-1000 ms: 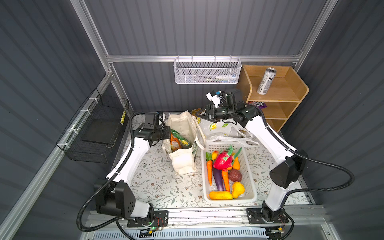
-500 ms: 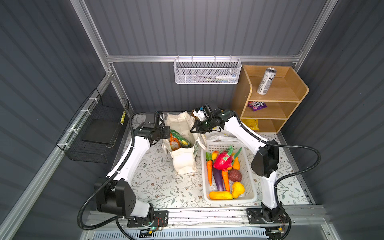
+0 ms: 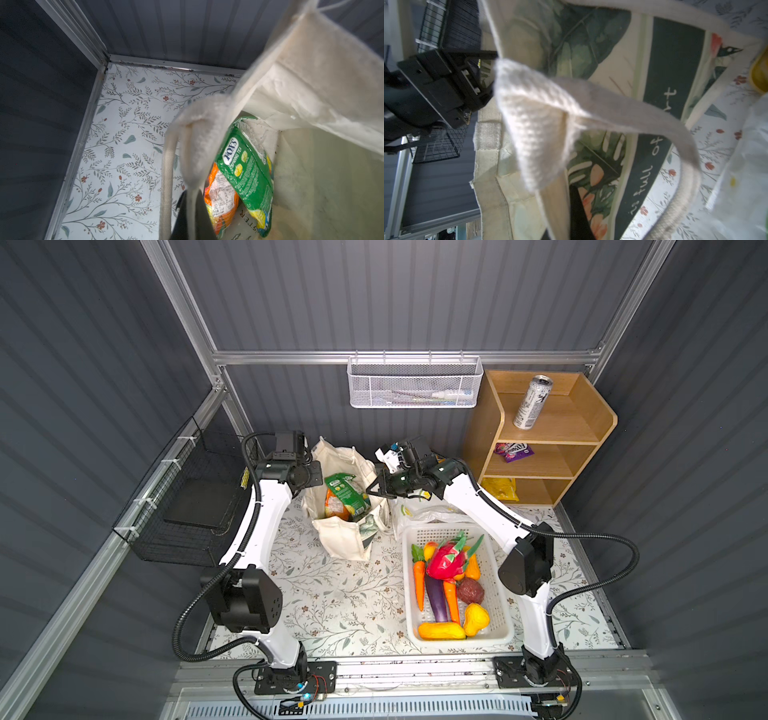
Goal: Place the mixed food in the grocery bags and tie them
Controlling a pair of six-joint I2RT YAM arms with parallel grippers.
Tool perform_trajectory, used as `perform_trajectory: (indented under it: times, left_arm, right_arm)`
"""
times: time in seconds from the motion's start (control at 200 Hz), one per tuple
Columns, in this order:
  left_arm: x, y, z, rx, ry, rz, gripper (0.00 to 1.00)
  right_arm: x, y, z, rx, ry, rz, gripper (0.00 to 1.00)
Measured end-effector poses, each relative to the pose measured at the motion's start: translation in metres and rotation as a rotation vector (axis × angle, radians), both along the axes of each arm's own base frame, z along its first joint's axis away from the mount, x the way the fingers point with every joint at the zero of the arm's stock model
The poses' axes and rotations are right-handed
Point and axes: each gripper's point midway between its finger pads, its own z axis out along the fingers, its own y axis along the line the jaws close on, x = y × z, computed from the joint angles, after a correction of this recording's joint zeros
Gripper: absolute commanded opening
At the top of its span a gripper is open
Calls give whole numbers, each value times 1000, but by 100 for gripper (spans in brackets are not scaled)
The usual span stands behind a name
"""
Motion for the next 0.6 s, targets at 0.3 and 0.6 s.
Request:
perform_trajectory:
  times: [0.3,0.6]
  left_arm:
    - [21,33,-14,143,60,55,0]
    - [31,63,-39,216,130,93,11]
  right_arm:
    - [13,46,-25,74,66,10,0]
    - [0,69,-34,93,89,44,48]
